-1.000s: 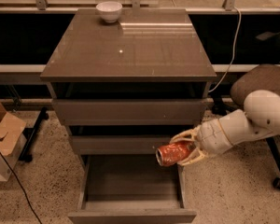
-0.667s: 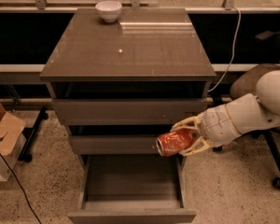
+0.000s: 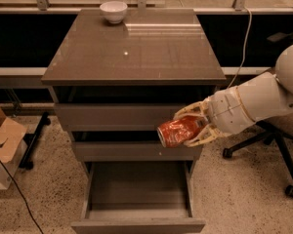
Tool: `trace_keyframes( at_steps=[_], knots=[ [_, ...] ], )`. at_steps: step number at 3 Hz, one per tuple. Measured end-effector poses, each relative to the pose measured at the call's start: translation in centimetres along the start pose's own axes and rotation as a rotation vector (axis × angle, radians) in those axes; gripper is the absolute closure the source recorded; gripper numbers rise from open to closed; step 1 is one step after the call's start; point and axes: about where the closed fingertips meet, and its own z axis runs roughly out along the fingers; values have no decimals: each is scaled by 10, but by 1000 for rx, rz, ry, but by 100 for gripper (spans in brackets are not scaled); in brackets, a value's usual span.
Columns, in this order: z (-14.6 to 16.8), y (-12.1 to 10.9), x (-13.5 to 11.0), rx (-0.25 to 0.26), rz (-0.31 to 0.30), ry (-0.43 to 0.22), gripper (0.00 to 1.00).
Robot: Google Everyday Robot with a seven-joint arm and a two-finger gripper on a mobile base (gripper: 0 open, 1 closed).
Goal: Pick coke can from bottom drawer and place on counter
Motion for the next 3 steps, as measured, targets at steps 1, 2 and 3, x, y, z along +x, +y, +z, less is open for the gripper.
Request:
trace_keyframes(
  at_steps=[1,2,3],
  knots=[
    [0,-17,0,32,-21,33,100],
    [-9,-44,9,109,-12,71,100],
    [-26,-87,25,246,-7,112,100]
  ],
)
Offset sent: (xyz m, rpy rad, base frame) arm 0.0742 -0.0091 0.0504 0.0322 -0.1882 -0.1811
